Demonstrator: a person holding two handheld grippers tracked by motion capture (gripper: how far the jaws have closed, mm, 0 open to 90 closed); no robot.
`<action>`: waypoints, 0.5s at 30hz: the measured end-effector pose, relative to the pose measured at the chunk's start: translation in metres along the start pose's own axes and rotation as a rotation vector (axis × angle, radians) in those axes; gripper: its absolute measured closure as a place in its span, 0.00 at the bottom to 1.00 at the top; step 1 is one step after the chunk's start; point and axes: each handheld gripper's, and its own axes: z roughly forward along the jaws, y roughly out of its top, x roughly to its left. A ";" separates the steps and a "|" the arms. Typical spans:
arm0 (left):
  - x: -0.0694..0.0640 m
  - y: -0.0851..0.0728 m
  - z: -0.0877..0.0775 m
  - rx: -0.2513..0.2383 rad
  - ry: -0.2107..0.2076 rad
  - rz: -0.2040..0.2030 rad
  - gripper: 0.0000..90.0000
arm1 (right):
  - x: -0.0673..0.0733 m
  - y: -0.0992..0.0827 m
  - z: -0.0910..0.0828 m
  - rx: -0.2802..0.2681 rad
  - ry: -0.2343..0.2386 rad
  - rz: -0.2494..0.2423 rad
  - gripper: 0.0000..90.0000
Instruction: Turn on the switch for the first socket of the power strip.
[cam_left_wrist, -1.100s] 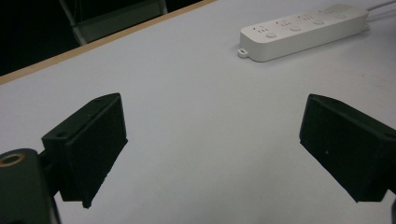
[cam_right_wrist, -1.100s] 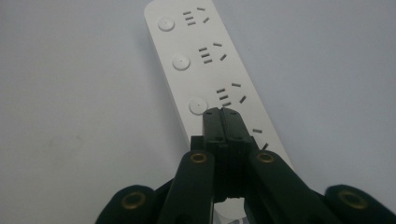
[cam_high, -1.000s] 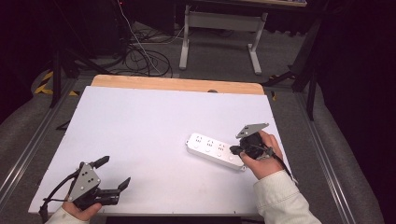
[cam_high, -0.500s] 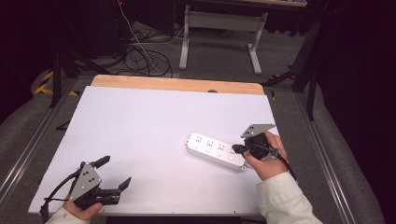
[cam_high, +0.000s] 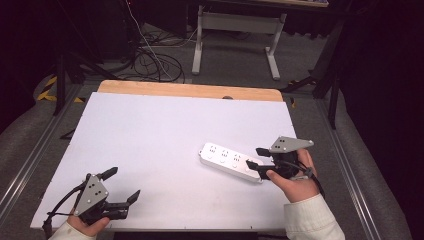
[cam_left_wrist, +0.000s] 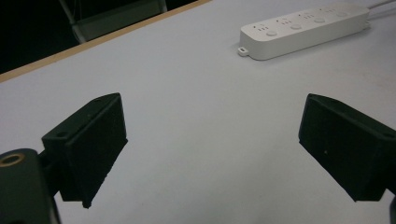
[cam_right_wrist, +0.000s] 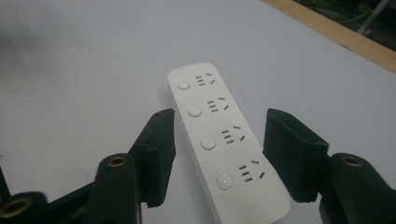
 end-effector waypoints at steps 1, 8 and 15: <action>0.000 0.000 0.000 0.000 0.000 0.000 0.09 | 0.003 -0.002 -0.004 -0.028 0.006 0.004 0.46; -0.001 0.000 0.000 0.000 0.002 0.000 0.09 | 0.011 -0.012 -0.012 -0.118 0.071 0.029 0.40; 0.000 0.000 0.000 -0.001 0.001 0.001 0.09 | 0.015 -0.031 -0.016 -0.225 0.098 0.080 0.33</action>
